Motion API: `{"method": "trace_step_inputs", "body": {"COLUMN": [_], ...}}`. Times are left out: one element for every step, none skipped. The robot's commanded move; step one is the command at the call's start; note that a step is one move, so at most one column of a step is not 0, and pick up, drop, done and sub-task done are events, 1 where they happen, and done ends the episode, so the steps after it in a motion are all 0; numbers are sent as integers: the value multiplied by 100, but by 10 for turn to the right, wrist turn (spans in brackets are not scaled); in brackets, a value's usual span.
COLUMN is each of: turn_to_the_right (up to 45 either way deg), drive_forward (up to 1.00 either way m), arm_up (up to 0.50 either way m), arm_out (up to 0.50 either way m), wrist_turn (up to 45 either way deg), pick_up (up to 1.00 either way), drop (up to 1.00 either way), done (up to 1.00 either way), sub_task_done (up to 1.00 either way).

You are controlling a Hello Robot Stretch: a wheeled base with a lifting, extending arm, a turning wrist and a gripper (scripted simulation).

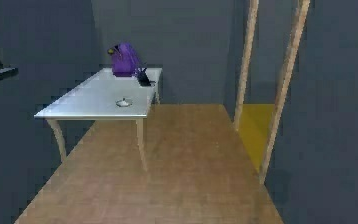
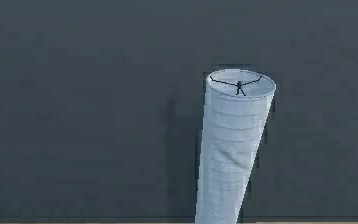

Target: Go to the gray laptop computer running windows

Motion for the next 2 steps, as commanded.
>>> {"method": "trace_step_inputs", "body": {"turn_to_the_right": [0, 0], "drive_forward": [100, 60], "arm_up": [0, 0], "arm_out": [0, 0], "wrist_turn": [0, 0], "pick_up": [0, 0], "drop": [0, 0], "done": [0, 0], "sub_task_done": [0, 0]}}
